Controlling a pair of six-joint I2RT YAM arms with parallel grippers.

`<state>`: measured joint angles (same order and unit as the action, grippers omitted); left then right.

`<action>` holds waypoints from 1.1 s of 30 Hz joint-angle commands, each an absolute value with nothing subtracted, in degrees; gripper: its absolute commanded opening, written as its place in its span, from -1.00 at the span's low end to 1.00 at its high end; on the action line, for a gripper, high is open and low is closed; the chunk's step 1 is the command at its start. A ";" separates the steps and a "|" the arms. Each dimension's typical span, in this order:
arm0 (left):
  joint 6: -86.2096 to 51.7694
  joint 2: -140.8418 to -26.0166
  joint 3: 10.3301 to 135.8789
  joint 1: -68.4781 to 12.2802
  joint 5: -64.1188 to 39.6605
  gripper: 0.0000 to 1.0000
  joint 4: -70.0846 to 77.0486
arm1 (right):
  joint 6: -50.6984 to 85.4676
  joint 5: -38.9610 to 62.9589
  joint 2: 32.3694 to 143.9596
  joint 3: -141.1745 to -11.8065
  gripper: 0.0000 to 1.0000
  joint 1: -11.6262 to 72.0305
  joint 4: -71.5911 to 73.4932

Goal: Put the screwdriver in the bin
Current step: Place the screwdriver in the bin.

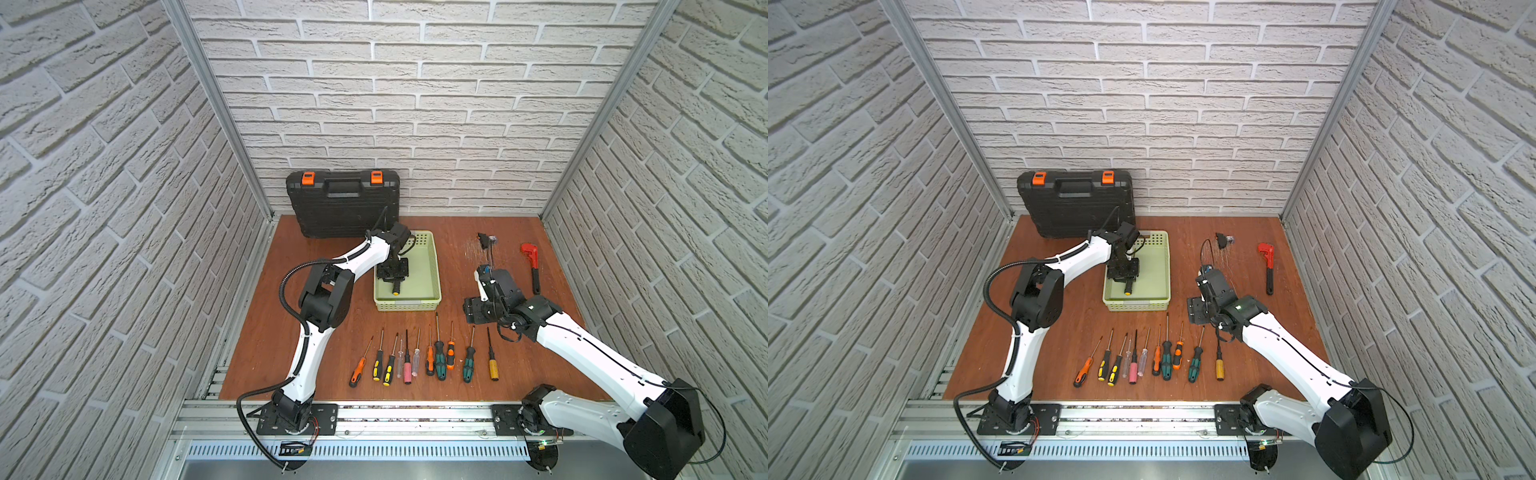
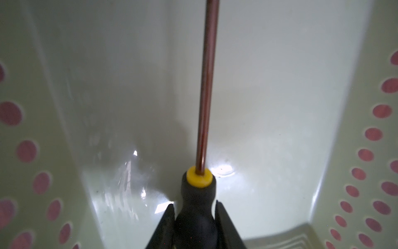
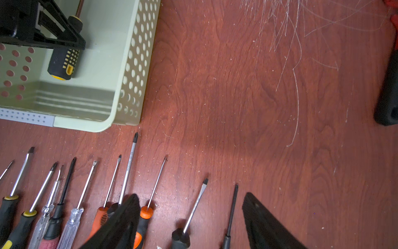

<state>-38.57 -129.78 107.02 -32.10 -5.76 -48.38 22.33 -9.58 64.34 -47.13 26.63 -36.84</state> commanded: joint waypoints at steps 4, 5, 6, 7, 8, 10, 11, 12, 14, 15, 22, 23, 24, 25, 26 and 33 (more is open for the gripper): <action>-38.40 -131.88 107.19 -31.38 -4.59 -0.92 -46.56 | 25.35 -9.08 63.31 -45.28 0.53 26.82 -38.46; -38.49 -131.74 107.14 -31.37 -4.58 -0.82 -46.56 | 25.48 -9.10 63.25 -45.18 0.54 26.81 -38.65; -38.47 -131.54 107.06 -31.38 -4.48 -0.70 -46.48 | 25.49 -9.13 63.12 -45.26 0.55 26.83 -38.87; -38.56 -131.10 106.84 -31.46 -4.40 -0.58 -46.25 | 25.49 -9.17 63.12 -45.31 0.56 26.81 -39.15; -38.65 -130.55 106.61 -31.51 -4.20 -0.45 -45.91 | 25.49 -9.35 63.11 -45.36 0.56 26.80 -39.40; -38.81 -129.33 105.72 -31.55 -3.38 -0.22 -45.17 | 25.02 -10.15 63.24 -45.67 0.57 26.81 -40.15; -38.77 -128.82 105.29 -31.57 -3.31 -0.20 -44.65 | 24.77 -10.64 63.26 -45.83 0.57 26.83 -40.53; -38.80 -128.14 104.86 -31.55 -3.38 -0.17 -44.09 | 24.40 -11.25 63.37 -45.92 0.57 26.80 -41.10; -38.93 -127.04 104.75 -31.55 -3.59 -0.14 -43.95 | 24.45 -11.69 63.43 -46.69 0.57 26.78 -42.48; -38.96 -126.10 104.53 -31.68 -3.61 -0.12 -43.73 | 24.97 -11.64 63.37 -47.04 0.56 26.78 -43.20; -37.77 -115.60 100.45 -32.03 -3.74 0.02 -41.36 | 29.63 -10.94 62.72 -46.72 0.38 26.72 -46.88; -37.32 -113.63 99.03 -32.29 -3.34 0.09 -40.55 | 30.14 -10.95 62.56 -46.27 0.36 26.67 -47.38; -36.89 -111.07 96.87 -32.62 -2.73 0.16 -39.66 | 30.85 -11.14 62.38 -45.66 0.34 26.72 -47.84; -36.54 -108.83 95.05 -32.78 -2.36 0.17 -38.97 | 31.44 -11.16 62.35 -45.24 0.34 26.72 -48.56; -36.47 -107.19 93.73 -32.78 -2.17 0.17 -38.70 | 31.84 -11.12 62.54 -45.26 0.30 26.72 -49.49; -37.23 -95.52 84.05 -32.72 2.34 0.18 -37.33 | 38.74 -11.32 62.03 -43.42 0.13 27.02 -55.67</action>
